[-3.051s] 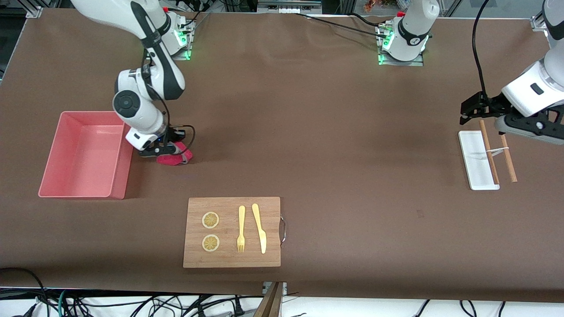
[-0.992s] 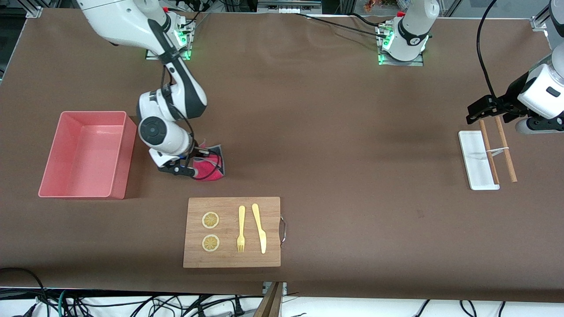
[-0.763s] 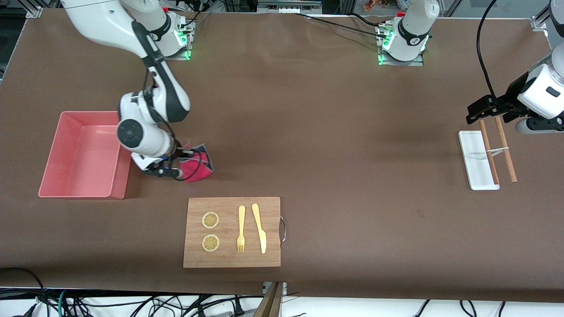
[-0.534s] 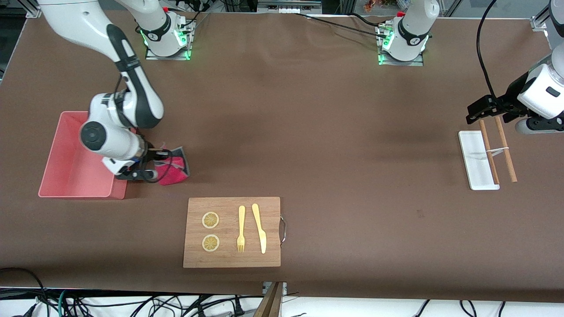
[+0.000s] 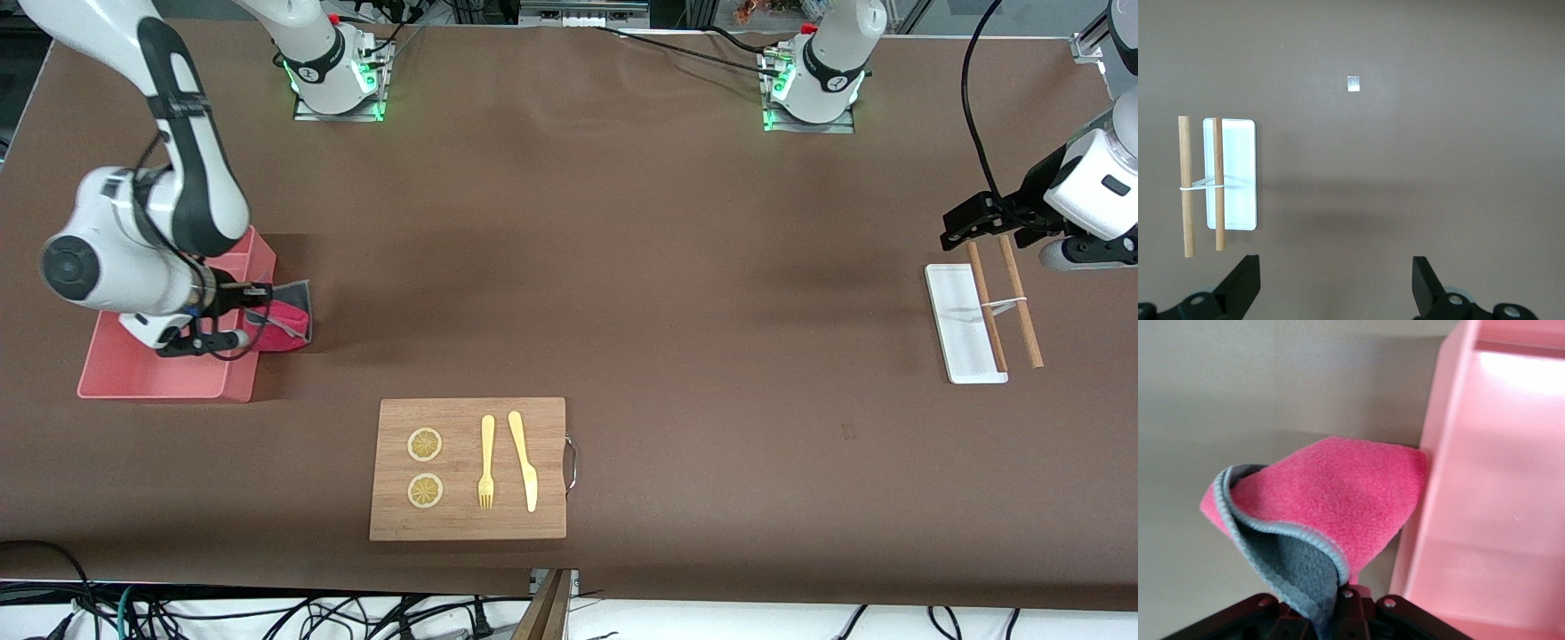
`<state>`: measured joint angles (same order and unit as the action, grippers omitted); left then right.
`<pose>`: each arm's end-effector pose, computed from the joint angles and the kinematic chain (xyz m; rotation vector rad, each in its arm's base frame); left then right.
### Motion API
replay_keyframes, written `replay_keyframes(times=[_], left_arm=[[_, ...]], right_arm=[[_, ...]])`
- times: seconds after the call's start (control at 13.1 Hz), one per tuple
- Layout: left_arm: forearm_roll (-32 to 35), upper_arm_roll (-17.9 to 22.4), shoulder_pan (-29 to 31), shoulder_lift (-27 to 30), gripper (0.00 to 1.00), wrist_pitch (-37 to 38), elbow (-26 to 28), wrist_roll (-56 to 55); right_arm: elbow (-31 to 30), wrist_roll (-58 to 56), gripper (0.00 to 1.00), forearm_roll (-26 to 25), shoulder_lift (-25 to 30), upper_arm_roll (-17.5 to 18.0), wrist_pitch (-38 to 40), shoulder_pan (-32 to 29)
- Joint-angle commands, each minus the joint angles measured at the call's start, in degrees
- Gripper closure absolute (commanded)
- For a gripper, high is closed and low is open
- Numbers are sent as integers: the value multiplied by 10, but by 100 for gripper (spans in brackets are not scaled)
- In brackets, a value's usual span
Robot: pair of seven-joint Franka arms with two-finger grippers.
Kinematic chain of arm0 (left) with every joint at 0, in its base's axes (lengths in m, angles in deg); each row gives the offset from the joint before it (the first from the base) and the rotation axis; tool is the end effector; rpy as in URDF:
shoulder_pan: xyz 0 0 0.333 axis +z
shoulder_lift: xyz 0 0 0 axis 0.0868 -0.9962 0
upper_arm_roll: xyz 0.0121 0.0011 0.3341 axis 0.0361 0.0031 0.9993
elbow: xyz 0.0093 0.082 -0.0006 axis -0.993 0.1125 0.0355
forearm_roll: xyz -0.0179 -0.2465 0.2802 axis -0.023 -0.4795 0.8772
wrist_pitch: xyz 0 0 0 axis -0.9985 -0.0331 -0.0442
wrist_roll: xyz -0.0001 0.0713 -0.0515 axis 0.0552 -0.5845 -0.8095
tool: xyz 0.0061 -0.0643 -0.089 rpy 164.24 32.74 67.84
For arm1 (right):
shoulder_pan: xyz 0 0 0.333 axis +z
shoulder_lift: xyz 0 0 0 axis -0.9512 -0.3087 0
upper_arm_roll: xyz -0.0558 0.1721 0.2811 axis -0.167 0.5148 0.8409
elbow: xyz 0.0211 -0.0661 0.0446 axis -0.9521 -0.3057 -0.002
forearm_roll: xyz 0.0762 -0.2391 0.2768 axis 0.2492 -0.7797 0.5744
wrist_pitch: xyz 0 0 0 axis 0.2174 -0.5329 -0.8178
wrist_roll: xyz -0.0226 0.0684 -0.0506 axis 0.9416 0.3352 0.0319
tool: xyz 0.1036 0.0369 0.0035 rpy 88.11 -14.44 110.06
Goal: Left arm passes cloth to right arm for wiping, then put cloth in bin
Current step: 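Carry the cloth over the pink bin with the right gripper, then open the right gripper to drop the cloth into the bin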
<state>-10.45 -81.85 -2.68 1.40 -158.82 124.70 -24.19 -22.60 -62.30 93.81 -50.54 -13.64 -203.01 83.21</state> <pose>0.5418 -0.0108 0.5951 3.1238 0.1283 -0.0555 0.5758 -0.0124 0.3422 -3.0615 -0.1880 0.3683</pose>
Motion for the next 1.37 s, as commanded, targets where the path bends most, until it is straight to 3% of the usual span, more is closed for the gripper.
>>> replay_keyframes(times=[0.0,0.15,0.38,0.69,0.84,0.92,0.99,1.3], left_arm=[[0,-5,3,2,0,8,-6,-5],[0,-5,3,2,0,8,-6,-5],[0,-5,3,2,0,8,-7,-5],[0,-5,3,2,0,8,-7,-5],[0,-5,3,2,0,8,-7,-5],[0,-5,3,2,0,8,-6,-5],[0,-5,3,2,0,8,-7,-5],[0,-5,3,2,0,8,-7,-5]], right_arm=[[32,-32,100,-3,35,-23,77,1],[58,-67,100,-41,39,-48,111,1],[47,-116,100,-63,48,-83,108,1],[-51,-155,100,-63,70,-108,-1,1],[-48,-154,100,-63,70,-109,-3,1],[-44,-152,57,-63,68,-109,-1,1],[-40,-144,2,-60,67,-109,1,1],[24,-63,0,-54,72,-95,93,16]])
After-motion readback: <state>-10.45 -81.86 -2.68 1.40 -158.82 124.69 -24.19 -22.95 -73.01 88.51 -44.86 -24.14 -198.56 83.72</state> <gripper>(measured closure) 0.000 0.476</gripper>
